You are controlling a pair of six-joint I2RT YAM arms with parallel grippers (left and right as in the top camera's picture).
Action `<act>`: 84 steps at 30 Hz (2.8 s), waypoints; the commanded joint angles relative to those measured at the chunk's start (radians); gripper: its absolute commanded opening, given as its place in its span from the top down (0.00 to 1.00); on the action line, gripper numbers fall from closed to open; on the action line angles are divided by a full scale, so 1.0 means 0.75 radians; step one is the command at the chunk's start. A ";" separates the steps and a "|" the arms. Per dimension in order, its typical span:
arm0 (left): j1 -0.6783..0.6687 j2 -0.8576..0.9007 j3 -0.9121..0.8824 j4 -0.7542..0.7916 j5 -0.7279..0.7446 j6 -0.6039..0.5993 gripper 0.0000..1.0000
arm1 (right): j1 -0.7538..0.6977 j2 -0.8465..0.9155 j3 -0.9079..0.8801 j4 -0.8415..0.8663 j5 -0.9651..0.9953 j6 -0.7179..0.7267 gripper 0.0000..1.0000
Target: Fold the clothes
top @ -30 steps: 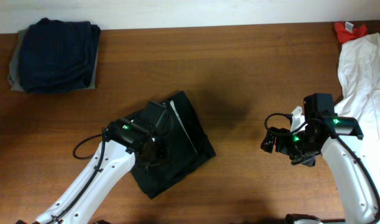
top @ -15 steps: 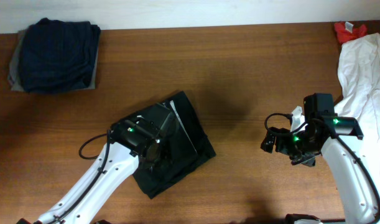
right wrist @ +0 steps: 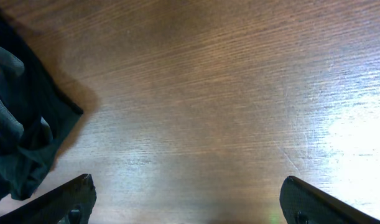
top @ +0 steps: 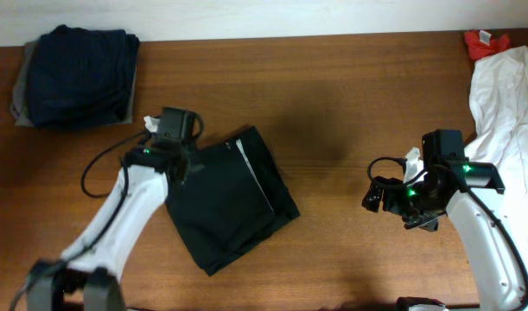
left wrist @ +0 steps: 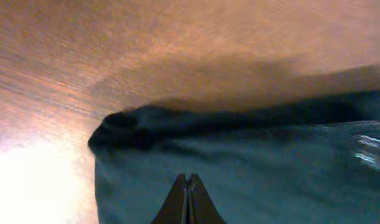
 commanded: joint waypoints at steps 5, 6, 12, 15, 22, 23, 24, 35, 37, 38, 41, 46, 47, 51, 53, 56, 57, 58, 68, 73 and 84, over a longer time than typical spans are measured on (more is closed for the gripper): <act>0.013 0.306 -0.005 0.239 0.179 0.084 0.99 | -0.010 0.000 0.013 0.001 -0.008 -0.009 0.02; 0.008 0.332 -0.005 0.288 0.195 0.093 0.99 | -0.010 0.000 0.013 0.001 -0.008 -0.009 0.01; -0.066 0.394 0.017 0.429 0.206 0.103 0.99 | -0.010 0.000 0.013 0.001 -0.008 -0.009 0.02; -0.095 0.293 0.089 0.358 0.225 0.123 0.99 | -0.010 0.000 0.013 0.001 -0.008 -0.009 0.02; -0.242 -0.057 0.208 0.131 0.293 0.122 0.99 | -0.010 0.000 0.013 0.001 -0.008 -0.009 0.02; -0.258 -0.060 0.207 0.105 0.293 0.122 0.99 | -0.010 0.000 0.013 0.001 -0.008 -0.009 0.02; -0.275 -0.055 0.207 0.069 0.291 0.122 0.99 | -0.010 0.000 0.013 0.001 -0.008 -0.009 0.01; -0.333 0.457 0.184 -0.003 0.643 0.024 0.99 | -0.010 0.000 0.013 0.001 -0.008 -0.009 0.01; -0.373 0.575 0.184 0.032 0.698 0.020 0.99 | -0.010 0.000 0.013 0.001 -0.008 -0.009 0.02; -0.388 0.597 0.184 0.037 0.697 0.020 1.00 | -0.010 0.000 0.013 0.001 -0.008 -0.009 0.02; -0.436 0.606 0.190 0.052 0.688 0.021 0.99 | -0.010 0.000 0.013 0.001 -0.008 -0.009 0.02; -0.450 0.474 0.259 -0.060 0.694 0.021 0.99 | -0.010 0.000 0.013 0.001 -0.008 -0.009 0.02; -0.450 0.417 0.264 -0.113 0.693 0.021 0.99 | -0.010 0.000 0.013 0.001 -0.008 -0.009 0.02; -0.456 0.186 0.265 -0.299 0.692 0.022 1.00 | -0.010 0.000 0.013 0.001 -0.008 -0.009 0.02; -0.490 0.099 0.265 -0.409 0.638 0.021 0.98 | -0.010 0.000 0.013 0.001 -0.008 -0.009 0.02; -0.541 0.102 0.256 -0.480 0.607 0.021 0.91 | -0.010 0.000 0.013 0.001 -0.008 -0.009 0.02; -0.566 0.109 0.238 -0.478 0.608 0.020 0.91 | -0.010 0.000 0.013 0.001 -0.008 -0.009 0.02; -0.596 0.122 0.215 -0.468 0.607 0.015 0.91 | -0.010 0.000 0.013 0.001 -0.008 -0.009 0.02; -0.788 0.332 -0.005 -0.128 0.598 -0.106 0.91 | -0.010 0.000 0.013 0.001 -0.008 -0.009 0.02; -0.808 0.427 -0.007 -0.016 0.812 -0.141 0.99 | -0.010 0.000 0.013 0.001 -0.008 -0.009 0.02; -0.760 -0.023 0.082 -0.286 0.847 -0.110 0.99 | -0.010 0.000 0.013 0.001 -0.008 -0.009 0.02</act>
